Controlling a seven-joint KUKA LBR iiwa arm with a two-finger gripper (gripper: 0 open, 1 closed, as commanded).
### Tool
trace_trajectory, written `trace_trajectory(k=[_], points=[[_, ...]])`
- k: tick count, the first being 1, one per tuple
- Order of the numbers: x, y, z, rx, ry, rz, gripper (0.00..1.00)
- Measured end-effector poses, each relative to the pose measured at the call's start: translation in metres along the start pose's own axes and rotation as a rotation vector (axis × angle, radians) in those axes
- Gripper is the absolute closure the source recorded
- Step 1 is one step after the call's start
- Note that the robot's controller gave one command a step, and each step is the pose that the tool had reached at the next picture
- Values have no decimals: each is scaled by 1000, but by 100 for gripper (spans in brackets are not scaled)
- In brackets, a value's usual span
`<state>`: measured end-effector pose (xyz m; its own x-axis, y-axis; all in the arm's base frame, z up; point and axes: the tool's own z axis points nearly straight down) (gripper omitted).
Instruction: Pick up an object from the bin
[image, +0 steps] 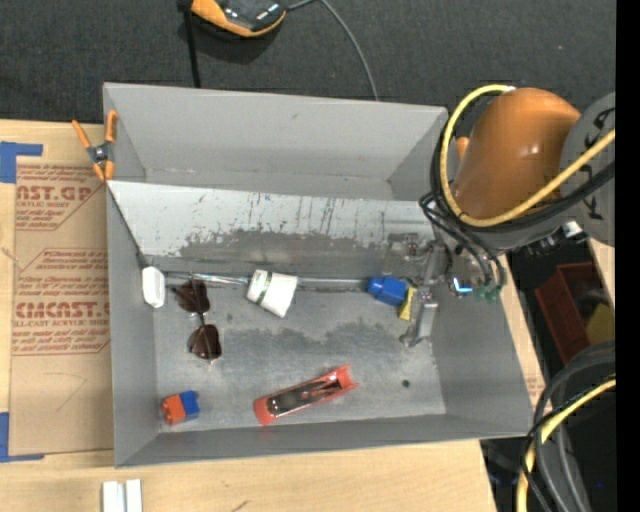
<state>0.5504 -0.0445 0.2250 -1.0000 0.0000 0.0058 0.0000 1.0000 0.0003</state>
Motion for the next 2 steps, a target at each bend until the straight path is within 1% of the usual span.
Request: trace_trajectory(k=[1,2], points=[[-1,0,-5,1,-8,0,0],[-16,33,62,-1,-11,72,0]])
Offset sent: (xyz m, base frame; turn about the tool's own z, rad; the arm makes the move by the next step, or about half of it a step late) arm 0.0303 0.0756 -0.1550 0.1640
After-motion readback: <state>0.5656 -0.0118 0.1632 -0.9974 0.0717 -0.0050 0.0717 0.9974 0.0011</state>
